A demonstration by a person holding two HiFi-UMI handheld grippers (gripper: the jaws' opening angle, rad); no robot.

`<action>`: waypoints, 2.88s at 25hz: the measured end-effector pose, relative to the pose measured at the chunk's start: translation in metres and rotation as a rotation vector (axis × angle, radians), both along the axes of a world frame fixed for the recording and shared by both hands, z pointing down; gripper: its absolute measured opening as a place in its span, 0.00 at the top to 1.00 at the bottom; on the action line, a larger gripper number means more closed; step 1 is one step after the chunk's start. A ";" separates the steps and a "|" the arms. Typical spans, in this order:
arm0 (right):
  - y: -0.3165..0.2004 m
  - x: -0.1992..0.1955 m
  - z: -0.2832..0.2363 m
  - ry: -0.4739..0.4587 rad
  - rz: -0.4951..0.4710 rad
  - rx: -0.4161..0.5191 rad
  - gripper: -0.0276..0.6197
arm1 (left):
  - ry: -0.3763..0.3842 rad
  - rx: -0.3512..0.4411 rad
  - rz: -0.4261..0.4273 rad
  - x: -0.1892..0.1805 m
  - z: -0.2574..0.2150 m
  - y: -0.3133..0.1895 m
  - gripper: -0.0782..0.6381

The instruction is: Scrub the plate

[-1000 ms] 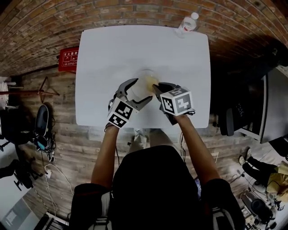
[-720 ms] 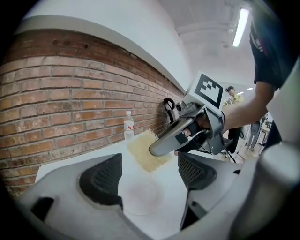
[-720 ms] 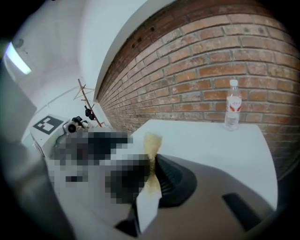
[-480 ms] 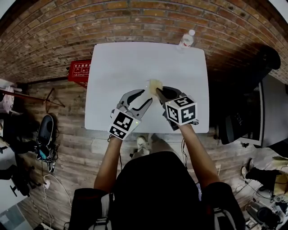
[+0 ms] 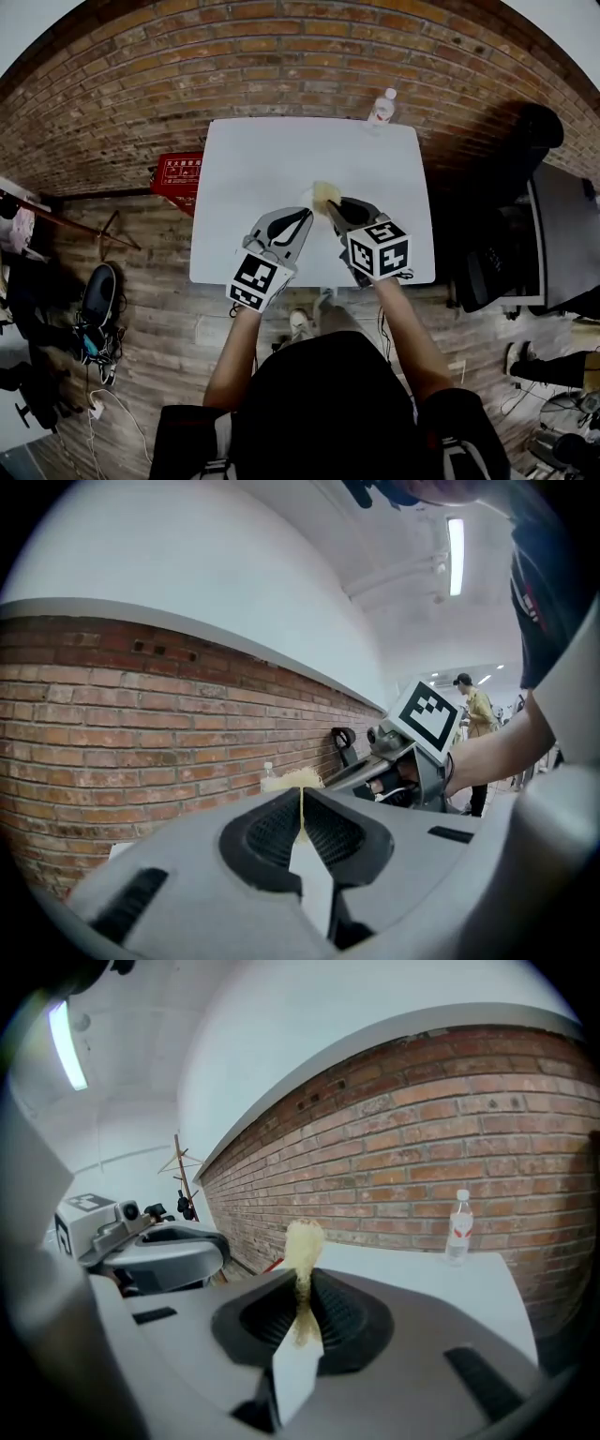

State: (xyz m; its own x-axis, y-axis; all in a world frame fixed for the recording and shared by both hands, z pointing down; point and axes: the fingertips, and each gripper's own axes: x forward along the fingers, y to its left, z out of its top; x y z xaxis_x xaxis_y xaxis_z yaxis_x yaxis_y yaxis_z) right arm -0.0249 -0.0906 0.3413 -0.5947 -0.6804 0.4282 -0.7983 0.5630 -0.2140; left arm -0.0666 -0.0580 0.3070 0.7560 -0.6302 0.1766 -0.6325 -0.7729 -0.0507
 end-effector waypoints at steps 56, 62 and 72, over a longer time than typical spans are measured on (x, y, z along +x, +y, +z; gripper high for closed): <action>0.177 0.052 -0.111 -0.104 -0.023 0.301 0.89 | 0.073 0.119 -0.142 0.027 -0.080 0.168 0.86; 0.200 0.061 -0.109 -0.104 -0.032 0.309 0.89 | 0.081 0.126 -0.161 0.033 -0.080 0.189 0.86; 0.235 0.070 -0.107 -0.128 -0.042 0.329 0.89 | 0.076 0.150 -0.174 0.046 -0.080 0.224 0.86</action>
